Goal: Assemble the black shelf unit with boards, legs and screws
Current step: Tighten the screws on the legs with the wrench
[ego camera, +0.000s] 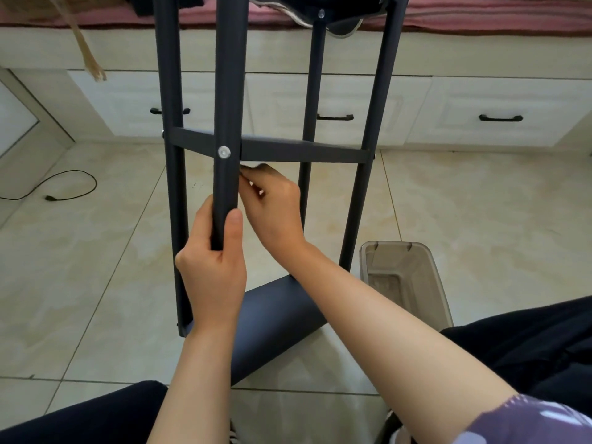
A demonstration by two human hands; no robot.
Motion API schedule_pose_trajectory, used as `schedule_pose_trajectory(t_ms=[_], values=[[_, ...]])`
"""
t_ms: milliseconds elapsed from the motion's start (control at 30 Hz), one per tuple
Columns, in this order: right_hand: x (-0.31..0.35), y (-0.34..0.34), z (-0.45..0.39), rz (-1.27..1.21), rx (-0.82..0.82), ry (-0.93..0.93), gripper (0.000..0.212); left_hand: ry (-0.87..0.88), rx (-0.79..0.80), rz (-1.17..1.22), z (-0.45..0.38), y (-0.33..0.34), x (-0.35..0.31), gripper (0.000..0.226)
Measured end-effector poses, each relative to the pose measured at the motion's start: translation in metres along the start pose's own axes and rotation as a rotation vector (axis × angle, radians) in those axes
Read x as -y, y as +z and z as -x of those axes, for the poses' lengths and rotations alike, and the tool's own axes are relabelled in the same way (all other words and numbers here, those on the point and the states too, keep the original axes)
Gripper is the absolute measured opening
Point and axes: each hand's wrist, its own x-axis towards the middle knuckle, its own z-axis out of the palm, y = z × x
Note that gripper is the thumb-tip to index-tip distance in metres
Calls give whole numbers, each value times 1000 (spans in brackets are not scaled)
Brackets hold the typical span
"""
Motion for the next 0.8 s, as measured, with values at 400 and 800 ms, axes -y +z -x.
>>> schedule_pose_trajectory(t_ms=[400,800], values=[[-29,-131,-20,556,991,300,19,17,4,-13,11,-5,-13,38],[-38,-209,-84,434,747,728,14,30,-19,-1,18,-10,-11,41]])
